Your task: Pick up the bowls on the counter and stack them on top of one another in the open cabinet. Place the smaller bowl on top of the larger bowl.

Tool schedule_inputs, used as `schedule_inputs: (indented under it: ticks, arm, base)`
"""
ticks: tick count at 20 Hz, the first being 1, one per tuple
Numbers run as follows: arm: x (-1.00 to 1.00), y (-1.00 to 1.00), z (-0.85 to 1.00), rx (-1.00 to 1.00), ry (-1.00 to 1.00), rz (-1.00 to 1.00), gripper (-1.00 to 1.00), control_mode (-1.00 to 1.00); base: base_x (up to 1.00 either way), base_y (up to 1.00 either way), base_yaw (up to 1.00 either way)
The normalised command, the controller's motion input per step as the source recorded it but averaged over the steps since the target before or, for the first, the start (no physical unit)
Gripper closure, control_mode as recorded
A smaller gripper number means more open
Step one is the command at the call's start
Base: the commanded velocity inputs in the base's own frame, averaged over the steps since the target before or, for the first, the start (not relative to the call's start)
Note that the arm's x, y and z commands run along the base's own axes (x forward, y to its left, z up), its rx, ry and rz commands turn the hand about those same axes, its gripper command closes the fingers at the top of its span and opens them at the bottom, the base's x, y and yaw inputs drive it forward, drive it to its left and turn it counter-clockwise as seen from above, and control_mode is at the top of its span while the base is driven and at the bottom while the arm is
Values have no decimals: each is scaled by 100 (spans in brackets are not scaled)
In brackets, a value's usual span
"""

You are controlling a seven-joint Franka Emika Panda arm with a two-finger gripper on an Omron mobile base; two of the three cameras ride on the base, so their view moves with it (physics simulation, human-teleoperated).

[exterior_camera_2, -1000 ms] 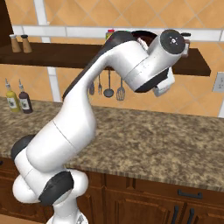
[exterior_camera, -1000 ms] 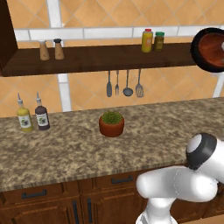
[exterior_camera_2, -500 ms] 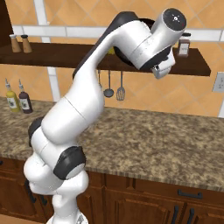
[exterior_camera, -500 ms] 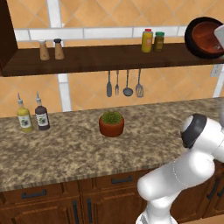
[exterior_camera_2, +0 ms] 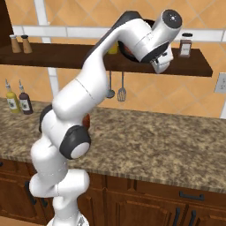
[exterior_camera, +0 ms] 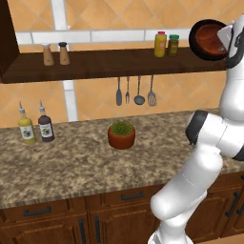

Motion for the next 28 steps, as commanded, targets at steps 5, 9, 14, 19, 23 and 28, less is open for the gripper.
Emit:
schedule_inputs:
  ticks: [5, 9, 14, 19, 23, 28]
  arm:
    - [66, 0, -28, 0, 1, 0, 100, -100]
    - [54, 0, -20, 0, 3, 0, 100, -100]
    - [59, 0, -9, 0, 5, 0, 100, -100]
    - [42, -1, -13, 0, 0, 0, -100, -100]
    - [3, 0, 0, 0, -4, 0, -100, -100]
    - [-1, 0, 0, 0, -10, 0, -100, -100]
  base:
    - [0, 0, 0]
    - [0, 0, 0]
    - [0, 0, 0]
    - [0, 0, 0]
    - [0, 0, 0]
    - [0, 0, 0]
